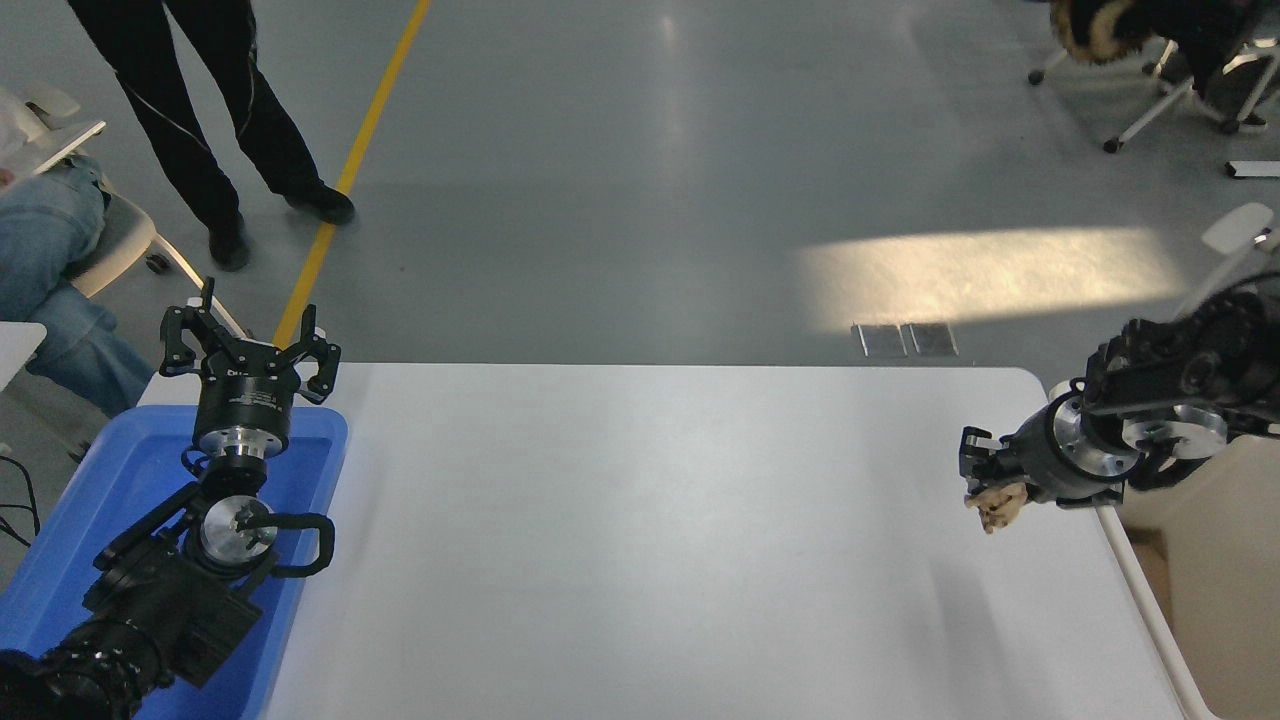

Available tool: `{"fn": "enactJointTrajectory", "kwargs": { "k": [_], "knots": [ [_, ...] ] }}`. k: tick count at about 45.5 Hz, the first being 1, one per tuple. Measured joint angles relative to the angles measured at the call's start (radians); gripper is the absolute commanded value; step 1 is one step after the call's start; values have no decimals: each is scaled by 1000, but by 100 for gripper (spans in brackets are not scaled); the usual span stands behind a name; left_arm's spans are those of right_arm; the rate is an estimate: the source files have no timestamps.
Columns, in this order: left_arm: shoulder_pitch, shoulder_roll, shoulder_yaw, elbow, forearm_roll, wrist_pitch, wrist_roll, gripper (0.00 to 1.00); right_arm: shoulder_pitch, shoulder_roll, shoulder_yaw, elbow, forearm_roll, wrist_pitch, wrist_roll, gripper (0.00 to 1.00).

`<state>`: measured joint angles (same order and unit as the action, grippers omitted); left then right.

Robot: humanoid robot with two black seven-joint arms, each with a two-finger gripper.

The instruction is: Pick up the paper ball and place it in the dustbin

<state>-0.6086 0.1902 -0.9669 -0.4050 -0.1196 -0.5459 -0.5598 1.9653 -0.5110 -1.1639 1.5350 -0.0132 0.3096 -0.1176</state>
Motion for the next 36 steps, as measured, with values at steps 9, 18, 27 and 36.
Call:
{"fn": "enactJointTrajectory", "kwargs": {
  "k": [9,18,27,36],
  "knots": [
    [1,0,-1,0,0,0,0,99,315,-77,-26,133,2,186,2,0],
    [1,0,-1,0,0,0,0,99,538,-105,-41,179,31,352,3,0],
    [1,0,-1,0,-1,0,0,99,654,-115,-51,198,51,429,3,0],
    [1,0,-1,0,-2,0,0,99,611,-116,-90,191,43,421,3,0]
  ]
}}
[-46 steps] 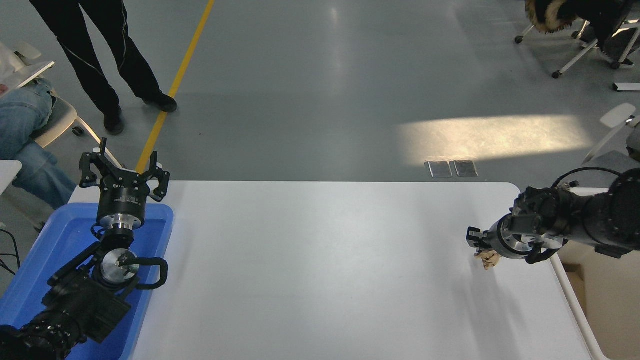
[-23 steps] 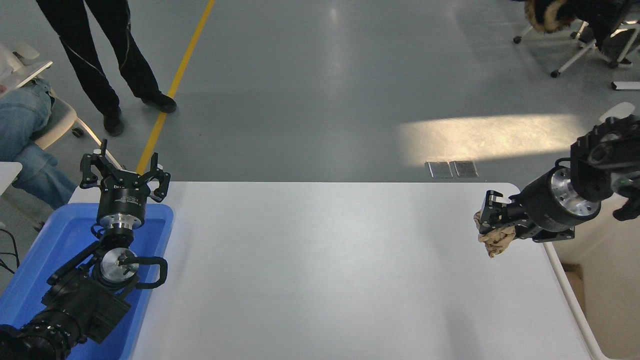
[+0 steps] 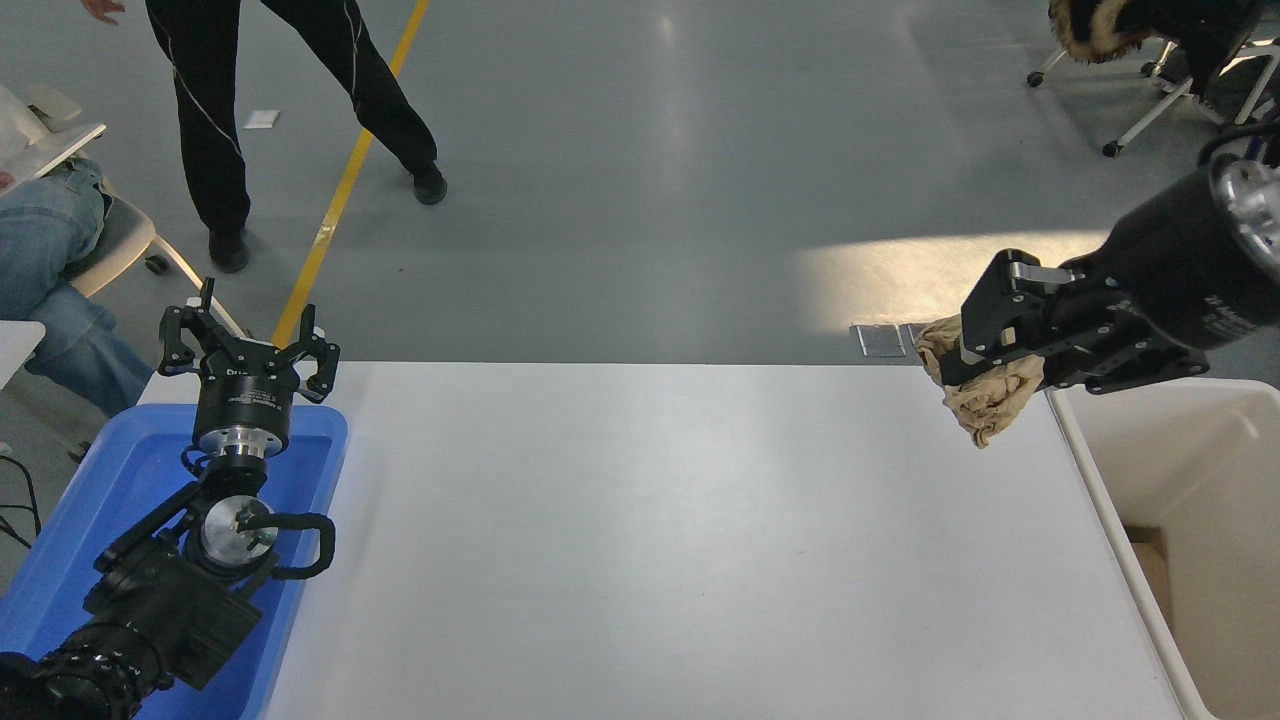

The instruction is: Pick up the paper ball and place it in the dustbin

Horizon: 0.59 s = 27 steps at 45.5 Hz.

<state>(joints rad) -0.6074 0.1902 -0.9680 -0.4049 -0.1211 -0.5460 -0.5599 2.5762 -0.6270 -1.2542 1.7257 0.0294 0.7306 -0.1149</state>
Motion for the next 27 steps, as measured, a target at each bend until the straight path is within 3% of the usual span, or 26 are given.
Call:
{"fn": "enactJointTrajectory", "kwargs": {
  "k": [27],
  "knots": [
    [0,0,0,0,0,0,0,99,-767,-5,52,-513,-53,-371,-4,0]
  ]
}}
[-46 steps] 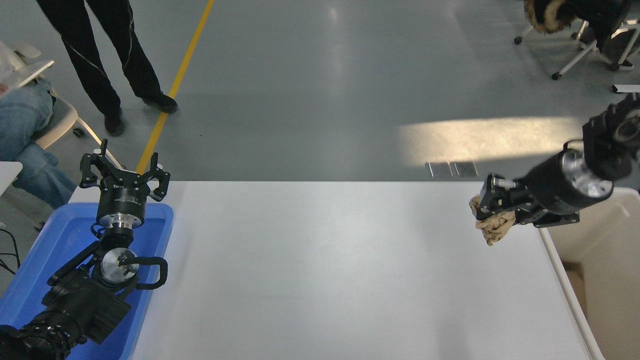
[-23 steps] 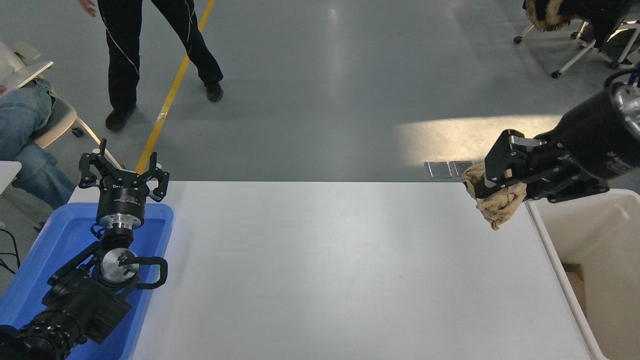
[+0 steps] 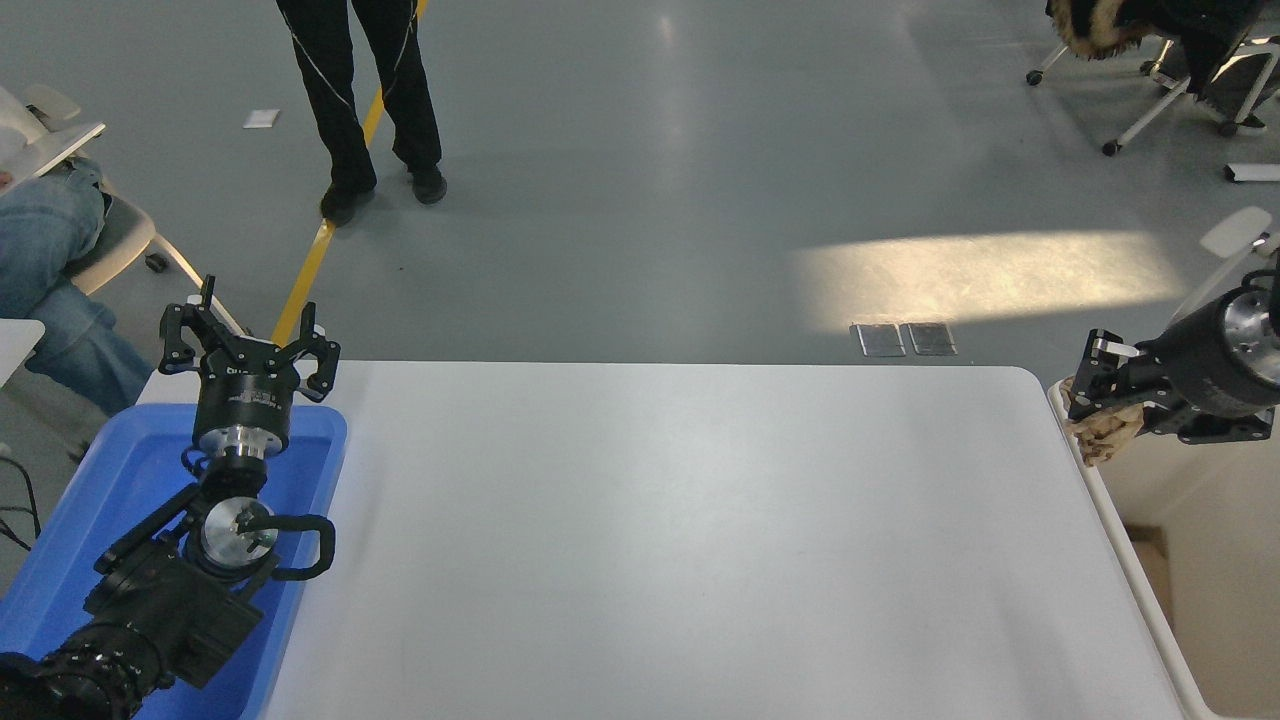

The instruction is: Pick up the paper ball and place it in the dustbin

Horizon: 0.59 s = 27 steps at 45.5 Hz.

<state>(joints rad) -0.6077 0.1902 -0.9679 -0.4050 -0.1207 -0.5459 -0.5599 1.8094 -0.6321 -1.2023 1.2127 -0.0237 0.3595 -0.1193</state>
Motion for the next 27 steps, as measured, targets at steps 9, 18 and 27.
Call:
{"fn": "enactJointTrajectory", "kwargs": {
  "k": [9,18,27],
  "knots": [
    [0,0,0,0,0,0,0,99,-356,7,164,-300,0,-111,-3,0],
    [0,0,0,0,0,0,0,99,-656,70,313,-658,1,-154,-4,0],
    [0,0,0,0,0,0,0,99,-870,144,396,-942,1,-177,-4,8]
  ]
}}
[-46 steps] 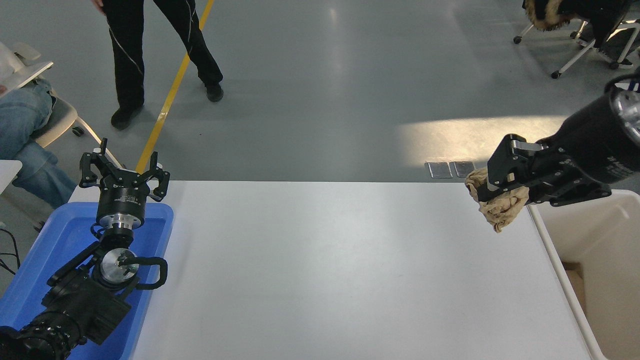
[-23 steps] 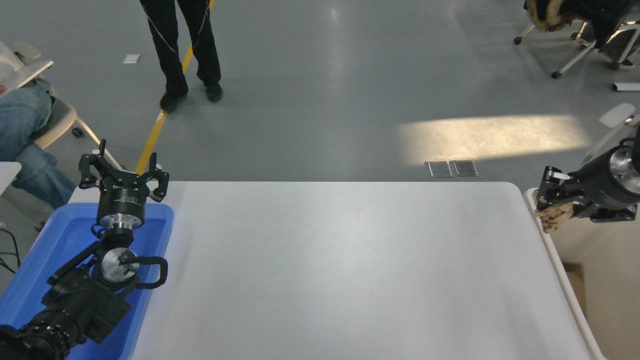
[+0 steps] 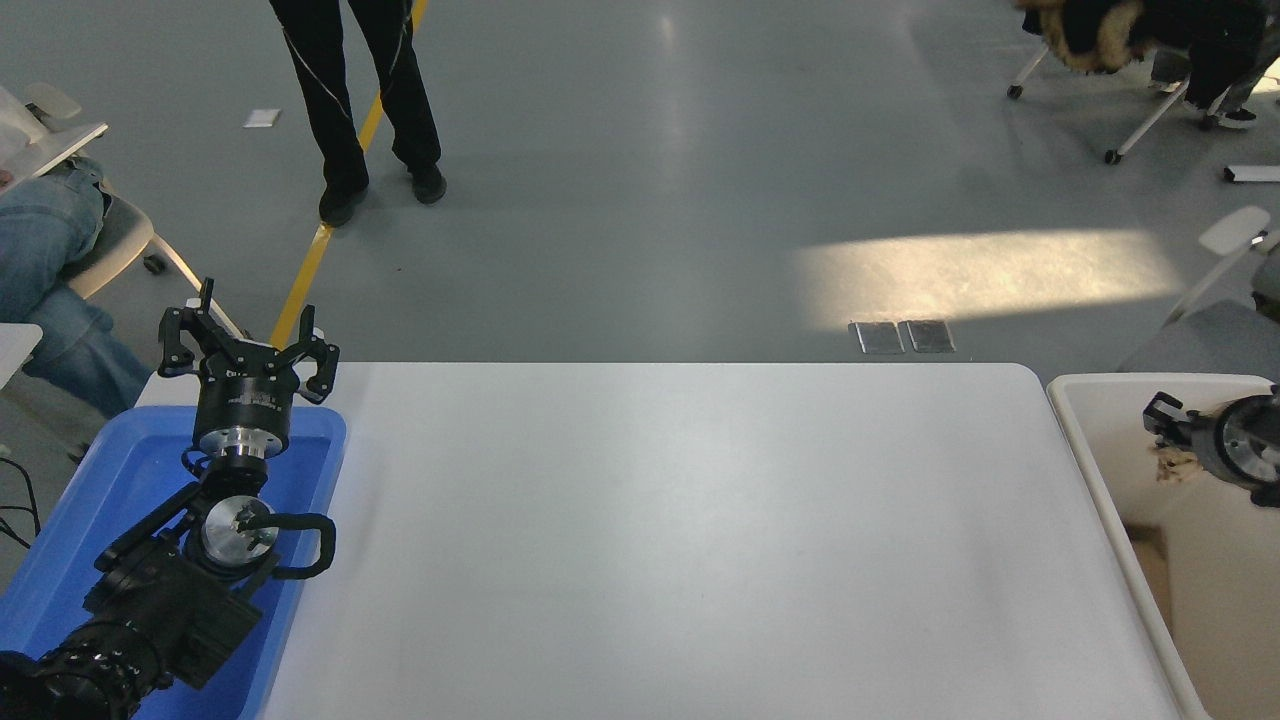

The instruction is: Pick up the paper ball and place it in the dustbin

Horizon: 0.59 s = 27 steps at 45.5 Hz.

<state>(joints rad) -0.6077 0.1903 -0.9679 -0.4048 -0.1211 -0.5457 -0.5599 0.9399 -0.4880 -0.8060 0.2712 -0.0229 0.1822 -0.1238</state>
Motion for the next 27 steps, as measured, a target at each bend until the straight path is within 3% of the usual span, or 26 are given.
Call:
{"fn": "enactJointTrajectory", "kwargs": {
  "k": [4,7,27],
  "knots": [
    [0,0,0,0,0,0,0,99,-61,22,18,-67,0,-21,-1,59],
    [0,0,0,0,0,0,0,99,-97,36,28,-103,0,-37,-3,78],
    [-1,0,0,0,0,0,0,99,-186,70,50,-182,8,-92,-4,95]
  ]
}}
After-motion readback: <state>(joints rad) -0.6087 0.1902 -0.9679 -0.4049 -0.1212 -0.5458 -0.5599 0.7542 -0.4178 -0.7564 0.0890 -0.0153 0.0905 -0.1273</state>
